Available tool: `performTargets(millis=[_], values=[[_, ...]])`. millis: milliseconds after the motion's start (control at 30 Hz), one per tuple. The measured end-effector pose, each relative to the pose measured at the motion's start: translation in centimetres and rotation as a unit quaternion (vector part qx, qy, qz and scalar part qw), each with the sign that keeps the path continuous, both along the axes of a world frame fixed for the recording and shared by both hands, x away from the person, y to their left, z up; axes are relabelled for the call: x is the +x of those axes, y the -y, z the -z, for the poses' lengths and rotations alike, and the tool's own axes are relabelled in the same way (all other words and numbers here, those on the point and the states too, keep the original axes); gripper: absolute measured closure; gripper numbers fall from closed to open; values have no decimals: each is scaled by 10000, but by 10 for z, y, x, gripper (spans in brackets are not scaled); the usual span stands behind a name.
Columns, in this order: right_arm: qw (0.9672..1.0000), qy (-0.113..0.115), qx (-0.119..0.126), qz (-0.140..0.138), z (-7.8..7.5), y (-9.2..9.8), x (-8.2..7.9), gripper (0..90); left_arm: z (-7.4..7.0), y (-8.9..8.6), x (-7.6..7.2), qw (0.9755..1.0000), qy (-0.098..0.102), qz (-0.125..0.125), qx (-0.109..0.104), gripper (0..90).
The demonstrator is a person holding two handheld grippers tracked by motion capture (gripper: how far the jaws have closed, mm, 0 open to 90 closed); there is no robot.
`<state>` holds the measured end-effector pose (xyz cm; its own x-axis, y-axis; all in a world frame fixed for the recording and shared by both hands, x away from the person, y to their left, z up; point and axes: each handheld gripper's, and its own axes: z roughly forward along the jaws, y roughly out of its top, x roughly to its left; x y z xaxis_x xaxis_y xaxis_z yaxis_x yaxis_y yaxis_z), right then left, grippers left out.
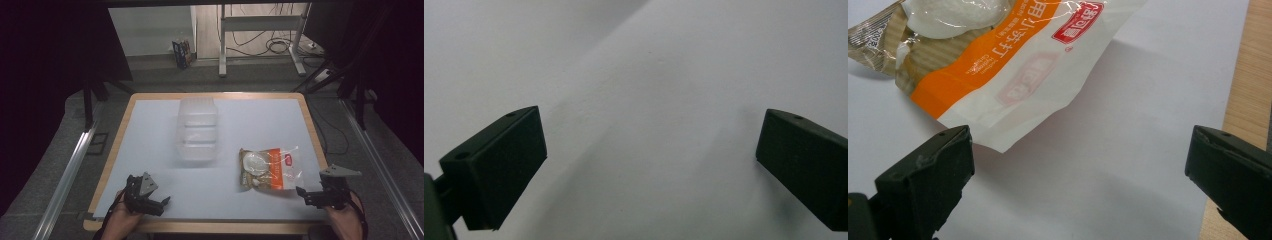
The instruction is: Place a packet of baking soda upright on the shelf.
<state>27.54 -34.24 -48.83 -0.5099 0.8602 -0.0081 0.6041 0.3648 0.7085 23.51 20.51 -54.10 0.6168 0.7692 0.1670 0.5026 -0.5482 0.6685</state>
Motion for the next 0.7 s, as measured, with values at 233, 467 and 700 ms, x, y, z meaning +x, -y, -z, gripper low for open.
performTargets(millis=[233,467,700], values=[[10000,26,-8,5,-2,0,-1,0,0,0,0,10000,-7,-10,-7,0],[10000,17,-28,-15,-4,-4,-2,0,0,0,0,10000,-15,-8,-8,0],[9998,150,-29,-90,-9,-17,-6,0,0,0,0,10000,-23,-1,-3,0]])
